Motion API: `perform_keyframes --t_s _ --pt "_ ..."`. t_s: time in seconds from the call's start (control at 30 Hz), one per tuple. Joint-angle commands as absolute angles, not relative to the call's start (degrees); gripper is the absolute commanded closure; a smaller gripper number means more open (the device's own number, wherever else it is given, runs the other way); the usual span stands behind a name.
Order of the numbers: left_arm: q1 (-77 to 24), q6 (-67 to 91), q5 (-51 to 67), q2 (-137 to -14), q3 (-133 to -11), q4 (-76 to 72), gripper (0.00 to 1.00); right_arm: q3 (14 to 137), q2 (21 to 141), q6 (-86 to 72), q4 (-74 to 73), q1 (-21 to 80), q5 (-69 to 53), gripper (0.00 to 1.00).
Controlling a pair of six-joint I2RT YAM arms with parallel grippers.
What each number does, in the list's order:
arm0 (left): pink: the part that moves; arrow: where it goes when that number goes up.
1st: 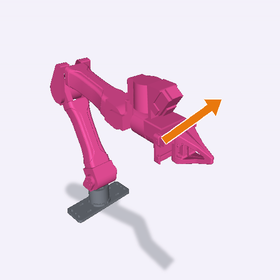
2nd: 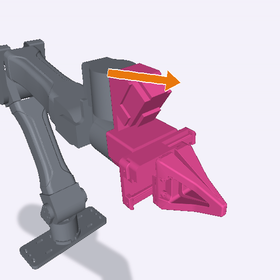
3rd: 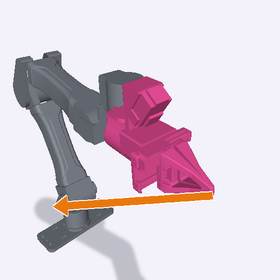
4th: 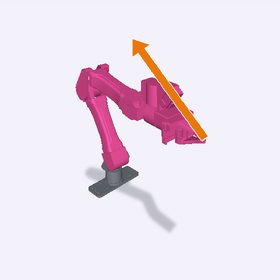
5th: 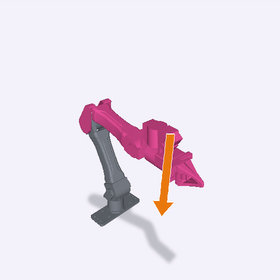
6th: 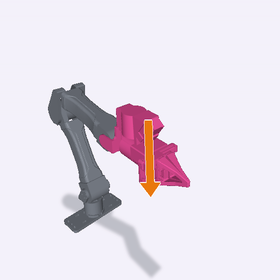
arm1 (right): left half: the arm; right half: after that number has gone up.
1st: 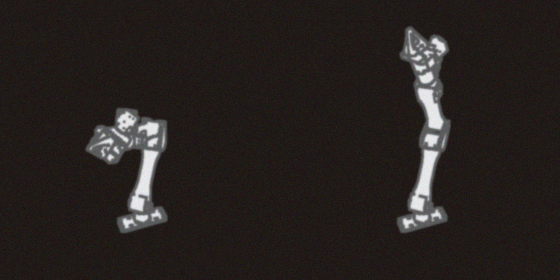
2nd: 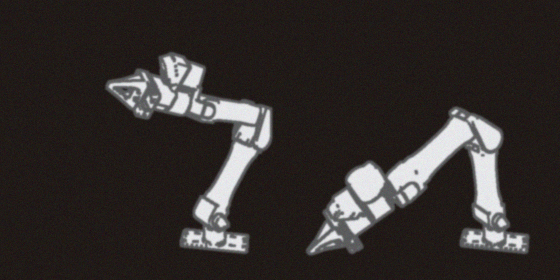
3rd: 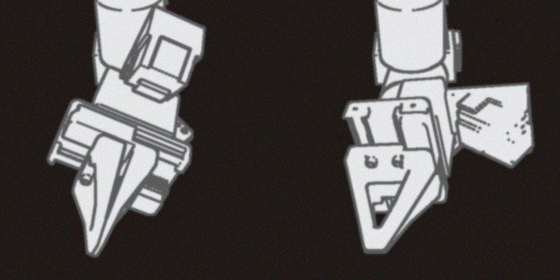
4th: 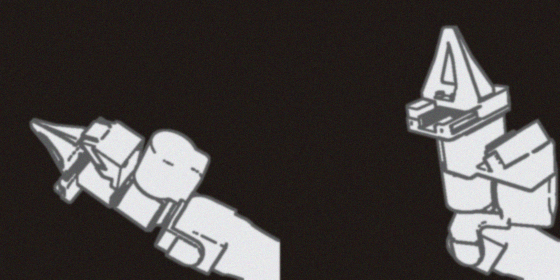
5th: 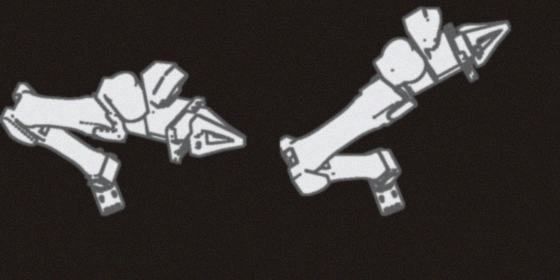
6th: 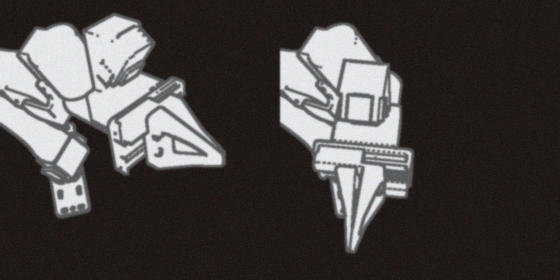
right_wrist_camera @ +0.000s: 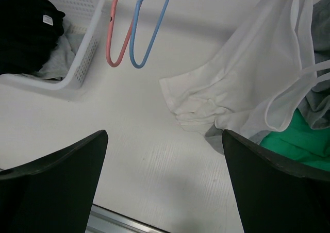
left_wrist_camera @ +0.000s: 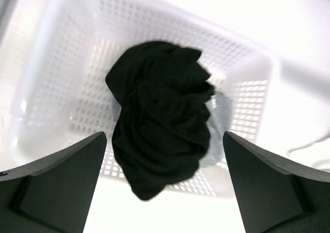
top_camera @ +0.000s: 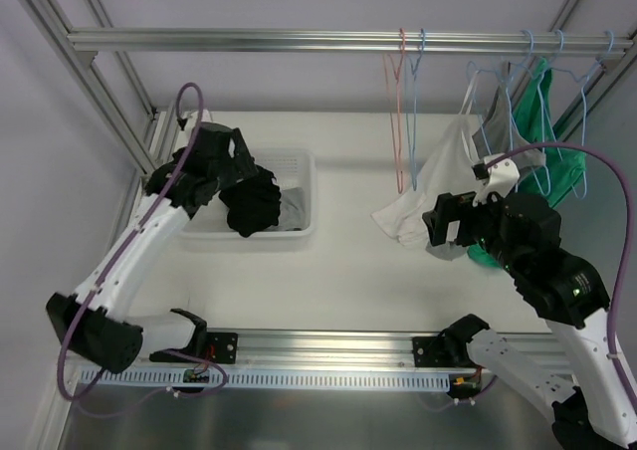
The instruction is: Remove the tank top from the hanger
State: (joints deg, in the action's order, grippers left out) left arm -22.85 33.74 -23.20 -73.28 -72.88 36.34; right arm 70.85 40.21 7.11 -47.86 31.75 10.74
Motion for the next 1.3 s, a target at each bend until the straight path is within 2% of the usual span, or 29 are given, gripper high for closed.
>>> perform_keyframes --t_s 0.0,0.2,0.33,0.4,0.57,0.8,1.07,1.27 --pt "-22.9 34.0 -25.9 -65.5 -78.5 43.3 0.01 72.9 39.2 7.6 -47.3 31.6 14.3 0.01" --pt "-22.9 31.2 -23.8 -55.0 -84.1 53.1 0.01 76.2 36.7 8.9 -51.8 31.6 18.8 0.01" --pt "-22.9 27.9 -24.0 -50.0 -82.9 60.2 0.01 77.3 33.2 9.8 -56.2 31.6 21.3 0.00" --pt "-22.9 27.1 -25.2 -45.5 -78.1 61.4 0.01 76.5 32.0 10.2 -58.0 31.6 23.2 0.01" --pt "-22.9 24.7 -28.6 -36.7 -67.1 58.8 0.01 69.7 27.4 11.5 -58.5 31.6 29.8 0.00" --pt "-22.9 26.7 -29.1 -31.6 -55.7 48.6 0.01 61.7 25.1 9.8 -53.6 31.6 34.9 0.01" --pt "-19.3 23.5 -27.3 -35.3 -54.4 46.2 0.01 57.1 23.5 7.0 -47.0 31.6 35.2 0.01" --pt "-15.4 22.9 -26.7 -33.4 -52.7 44.8 0.01 54.2 25.0 6.2 -43.3 31.6 32.5 0.00"
